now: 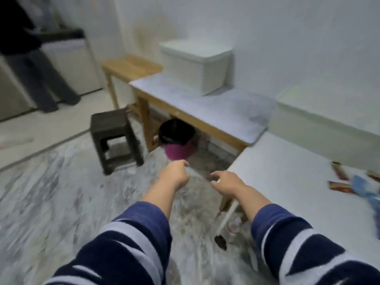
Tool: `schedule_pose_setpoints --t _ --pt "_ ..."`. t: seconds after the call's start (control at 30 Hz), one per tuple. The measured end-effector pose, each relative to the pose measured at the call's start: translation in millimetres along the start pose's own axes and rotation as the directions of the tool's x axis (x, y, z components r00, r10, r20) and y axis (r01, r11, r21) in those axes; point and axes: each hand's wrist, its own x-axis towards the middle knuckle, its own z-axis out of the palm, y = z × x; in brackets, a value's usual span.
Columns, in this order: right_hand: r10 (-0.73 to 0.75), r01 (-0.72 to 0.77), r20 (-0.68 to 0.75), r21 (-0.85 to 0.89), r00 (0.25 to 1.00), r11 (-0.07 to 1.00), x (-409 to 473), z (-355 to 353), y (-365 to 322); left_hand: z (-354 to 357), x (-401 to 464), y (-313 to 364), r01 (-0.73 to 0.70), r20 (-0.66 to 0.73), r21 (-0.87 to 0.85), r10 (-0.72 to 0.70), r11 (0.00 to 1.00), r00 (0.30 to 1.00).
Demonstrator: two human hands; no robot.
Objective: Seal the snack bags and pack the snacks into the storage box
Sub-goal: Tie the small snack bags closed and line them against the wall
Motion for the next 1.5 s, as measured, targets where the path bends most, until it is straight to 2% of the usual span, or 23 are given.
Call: schedule_pose_setpoints --t 0.17,0.3,0.6,0.8,0.9,1.07,1.13,1.27,1.33,1.5 --pt "0.156 -0.144 -0.110 0.112 0.982 0.983 -50 -56 99 27 6 117 -0.208 0.079 0.074 0.202 0.975 0.976" --pt "0.285 -0.265 -0.141 0.147 0.948 0.953 -92 -89 186 64 3 214 -0.339 0.140 0.072 0.327 0.938 0.935" --pt "0.457 -0.434 -0.164 0.155 0.874 0.887 -182 -144 372 168 -11 411 -0.508 0.227 0.040 0.488 0.860 0.843" --pt "0.579 -0.534 -0.168 0.247 0.798 0.808 -243 -151 465 238 -32 509 -0.624 0.360 0.010 0.579 0.782 0.732" --pt "0.670 -0.593 -0.164 0.348 0.724 0.726 -265 -146 506 271 -42 549 -0.699 0.421 0.022 0.627 0.715 0.655" --pt "0.779 -0.676 -0.176 0.406 0.602 0.615 -295 -144 562 325 -47 612 -0.781 0.519 -0.018 0.674 0.624 0.526" --pt "0.832 -0.707 -0.191 0.449 0.521 0.546 -304 -147 583 347 -46 637 -0.808 0.550 -0.038 0.688 0.587 0.474" --pt "0.919 -0.692 -0.246 0.605 0.307 0.393 -307 -160 623 395 -35 691 -0.849 0.598 -0.098 0.713 0.519 0.367" --pt "0.941 -0.673 -0.246 0.658 0.232 0.338 -300 -164 640 418 -28 714 -0.864 0.599 -0.118 0.729 0.490 0.332" --pt "0.972 -0.698 -0.197 0.678 0.131 0.232 -270 -160 667 477 -2 751 -0.904 0.592 -0.109 0.758 0.413 0.275"
